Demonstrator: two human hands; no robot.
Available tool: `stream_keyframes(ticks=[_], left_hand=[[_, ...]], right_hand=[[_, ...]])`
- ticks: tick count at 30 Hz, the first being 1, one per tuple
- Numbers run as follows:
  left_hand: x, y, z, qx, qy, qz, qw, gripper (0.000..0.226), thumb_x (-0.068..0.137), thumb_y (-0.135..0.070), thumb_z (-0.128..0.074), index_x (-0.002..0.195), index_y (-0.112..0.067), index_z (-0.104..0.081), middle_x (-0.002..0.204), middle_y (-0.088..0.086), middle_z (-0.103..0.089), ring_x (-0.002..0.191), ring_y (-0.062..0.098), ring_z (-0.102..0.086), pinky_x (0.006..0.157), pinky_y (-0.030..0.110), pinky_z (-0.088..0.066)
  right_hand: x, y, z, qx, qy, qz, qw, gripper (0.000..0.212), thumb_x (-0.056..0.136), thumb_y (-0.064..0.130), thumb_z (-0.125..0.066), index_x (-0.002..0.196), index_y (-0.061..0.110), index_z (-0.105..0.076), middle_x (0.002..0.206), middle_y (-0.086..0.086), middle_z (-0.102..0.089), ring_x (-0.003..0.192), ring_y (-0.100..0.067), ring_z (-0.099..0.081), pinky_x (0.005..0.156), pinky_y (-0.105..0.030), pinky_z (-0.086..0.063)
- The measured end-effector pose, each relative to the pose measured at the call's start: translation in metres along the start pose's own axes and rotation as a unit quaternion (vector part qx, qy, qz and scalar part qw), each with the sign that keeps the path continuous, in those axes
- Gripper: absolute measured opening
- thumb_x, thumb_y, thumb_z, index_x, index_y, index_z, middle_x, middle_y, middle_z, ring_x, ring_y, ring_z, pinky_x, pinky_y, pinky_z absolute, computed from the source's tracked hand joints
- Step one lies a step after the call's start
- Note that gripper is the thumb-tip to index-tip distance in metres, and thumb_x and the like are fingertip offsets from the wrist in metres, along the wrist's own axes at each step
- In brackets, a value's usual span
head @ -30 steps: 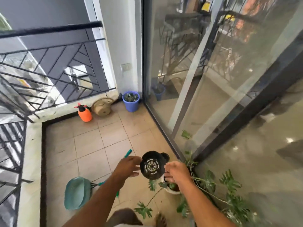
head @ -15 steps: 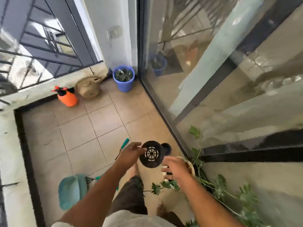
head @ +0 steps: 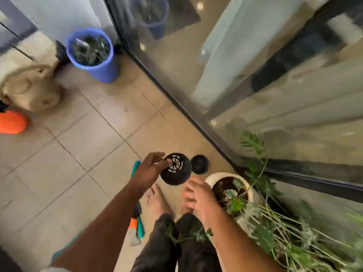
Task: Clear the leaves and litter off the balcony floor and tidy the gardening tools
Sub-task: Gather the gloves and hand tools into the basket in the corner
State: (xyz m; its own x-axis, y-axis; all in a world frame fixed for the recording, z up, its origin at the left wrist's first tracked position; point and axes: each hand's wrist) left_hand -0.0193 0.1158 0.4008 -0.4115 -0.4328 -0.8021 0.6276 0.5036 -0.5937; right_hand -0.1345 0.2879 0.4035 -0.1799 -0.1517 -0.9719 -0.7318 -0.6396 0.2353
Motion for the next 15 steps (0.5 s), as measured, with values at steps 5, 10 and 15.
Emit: stream_keyframes(ticks=[5,10,15], left_hand=[[0.116,0.040,-0.015,0.030,0.008,0.017,0.999,0.036,0.093,-0.035,-0.080,0.126,-0.025,-0.067,0.128,-0.003,-0.070,0.114,0.009,-0.063,0.094,0.034,-0.049],[0.230,0.072,-0.031,0.059,0.052,0.013,0.997,0.050,0.082,-0.022,-0.079,0.131,-0.023,-0.066,0.132,0.000,-0.067,0.126,0.022,-0.063,0.095,0.040,-0.048],[0.307,0.085,-0.046,0.080,0.063,0.016,0.995,0.057,0.071,-0.027,-0.068,0.128,-0.023,-0.066,0.130,0.000,-0.068,0.126,0.023,-0.062,0.100,0.044,-0.052]], right_hand=[[0.105,0.007,0.002,0.015,0.015,-0.009,1.000,0.034,0.106,0.031,-0.059,0.140,0.029,-0.055,0.127,0.004,-0.066,0.113,-0.021,-0.070,0.093,-0.049,-0.060],[0.213,0.005,0.003,0.053,0.020,-0.018,0.998,0.044,0.108,0.029,-0.058,0.150,0.023,-0.047,0.142,0.000,-0.058,0.119,-0.027,-0.067,0.102,-0.057,-0.055],[0.289,0.011,0.004,0.079,0.030,-0.033,0.996,0.033,0.109,0.029,-0.053,0.142,0.025,-0.052,0.144,0.003,-0.055,0.104,-0.016,-0.071,0.088,-0.046,-0.062]])
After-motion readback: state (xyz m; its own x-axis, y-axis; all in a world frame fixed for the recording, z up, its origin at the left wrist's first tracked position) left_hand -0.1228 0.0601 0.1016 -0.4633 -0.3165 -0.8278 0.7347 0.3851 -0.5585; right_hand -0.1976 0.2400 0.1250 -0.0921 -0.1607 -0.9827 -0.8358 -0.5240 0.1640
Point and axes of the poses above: each hand's wrist, its own x-axis towards the middle knuckle, its own z-axis out of the back of the hand, y = z × x
